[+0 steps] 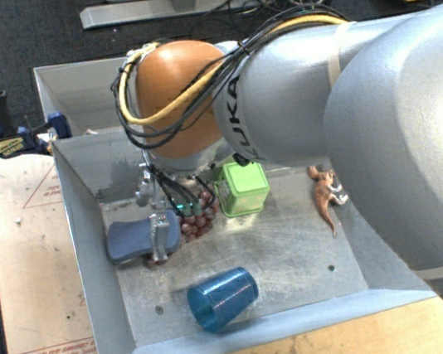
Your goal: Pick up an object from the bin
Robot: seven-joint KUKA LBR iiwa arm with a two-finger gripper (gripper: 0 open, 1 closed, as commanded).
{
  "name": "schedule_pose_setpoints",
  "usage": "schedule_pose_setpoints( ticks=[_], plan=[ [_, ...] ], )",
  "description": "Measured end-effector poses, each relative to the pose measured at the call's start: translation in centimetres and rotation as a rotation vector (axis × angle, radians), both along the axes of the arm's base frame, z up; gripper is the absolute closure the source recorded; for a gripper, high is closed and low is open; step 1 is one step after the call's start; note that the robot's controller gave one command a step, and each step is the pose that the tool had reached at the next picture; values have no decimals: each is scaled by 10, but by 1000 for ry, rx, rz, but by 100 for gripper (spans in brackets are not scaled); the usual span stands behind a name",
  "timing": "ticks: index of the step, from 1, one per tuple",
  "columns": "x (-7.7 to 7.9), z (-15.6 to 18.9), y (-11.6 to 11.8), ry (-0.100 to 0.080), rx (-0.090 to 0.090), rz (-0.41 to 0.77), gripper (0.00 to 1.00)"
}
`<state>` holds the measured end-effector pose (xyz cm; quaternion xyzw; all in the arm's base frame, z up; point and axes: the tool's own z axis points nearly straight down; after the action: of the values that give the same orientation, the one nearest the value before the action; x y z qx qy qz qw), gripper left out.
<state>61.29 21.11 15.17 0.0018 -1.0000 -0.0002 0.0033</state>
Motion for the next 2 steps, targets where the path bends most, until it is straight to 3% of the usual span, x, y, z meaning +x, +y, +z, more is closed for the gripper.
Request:
schedule_pose_setpoints(
  ticks=[1,2],
  plan=[
    [2,4,-1,-7,1,-3,0],
    [12,-38,17,-18,3,173,0]
  ],
)
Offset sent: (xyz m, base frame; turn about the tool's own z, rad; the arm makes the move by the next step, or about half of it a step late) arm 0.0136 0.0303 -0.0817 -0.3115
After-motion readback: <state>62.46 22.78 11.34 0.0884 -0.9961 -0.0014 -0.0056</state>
